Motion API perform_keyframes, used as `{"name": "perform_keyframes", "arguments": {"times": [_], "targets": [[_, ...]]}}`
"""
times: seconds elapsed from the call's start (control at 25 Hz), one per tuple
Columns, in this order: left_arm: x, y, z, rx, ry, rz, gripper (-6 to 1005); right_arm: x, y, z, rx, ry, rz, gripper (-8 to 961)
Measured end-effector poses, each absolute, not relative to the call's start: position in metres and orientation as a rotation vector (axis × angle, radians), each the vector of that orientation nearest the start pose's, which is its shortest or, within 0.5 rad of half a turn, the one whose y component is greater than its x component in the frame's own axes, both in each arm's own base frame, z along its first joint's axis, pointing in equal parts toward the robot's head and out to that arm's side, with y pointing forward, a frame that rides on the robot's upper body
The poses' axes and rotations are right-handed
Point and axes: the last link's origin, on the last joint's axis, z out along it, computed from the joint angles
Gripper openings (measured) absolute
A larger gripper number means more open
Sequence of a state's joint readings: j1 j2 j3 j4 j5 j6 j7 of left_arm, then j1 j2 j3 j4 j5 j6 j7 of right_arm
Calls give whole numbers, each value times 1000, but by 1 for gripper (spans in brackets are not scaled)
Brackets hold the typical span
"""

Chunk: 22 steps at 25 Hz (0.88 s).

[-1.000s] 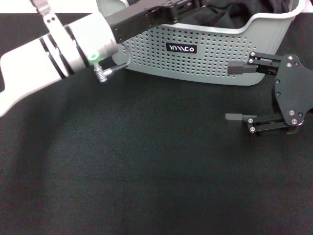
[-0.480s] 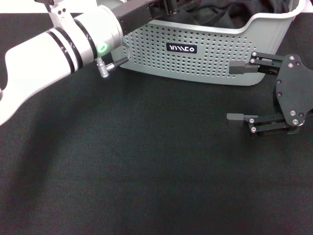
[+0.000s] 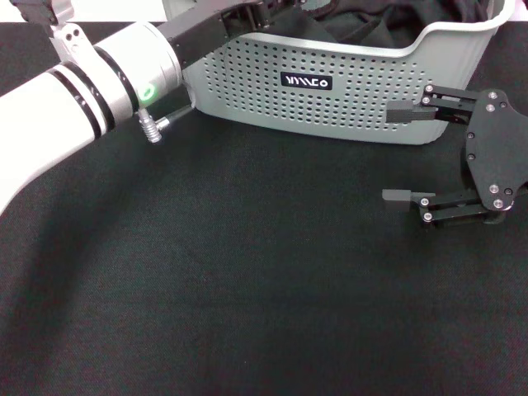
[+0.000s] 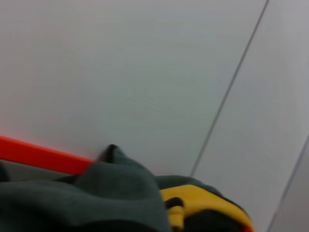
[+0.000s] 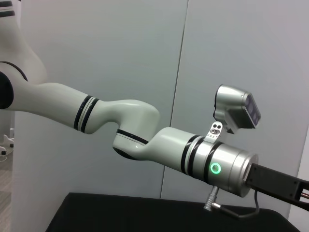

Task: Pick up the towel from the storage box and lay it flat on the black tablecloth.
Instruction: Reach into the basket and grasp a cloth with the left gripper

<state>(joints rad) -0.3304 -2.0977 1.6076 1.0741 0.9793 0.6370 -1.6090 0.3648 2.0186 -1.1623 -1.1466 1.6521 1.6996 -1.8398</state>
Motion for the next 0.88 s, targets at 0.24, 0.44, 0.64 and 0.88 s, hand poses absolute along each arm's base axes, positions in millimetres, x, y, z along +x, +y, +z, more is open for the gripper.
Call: {"name": "perform_keyframes", "arguments": {"times": [0.24, 0.44, 0.64, 0.88], "targets": [[-162, 391, -23, -2113, -914, -1038, 755, 168, 302, 46, -2820, -244, 927, 839], [-149, 401, -29, -2129, -918, -1050, 750, 171, 301, 46, -2818, -232, 927, 838], [-139, 407, -26, -2124, -917, -1091, 746, 172, 300, 46, -2818, -229, 926, 837], [-144, 412, -25, -2084, -953, -1153, 740, 172, 299, 45, -2823, -230, 930, 837]]}}
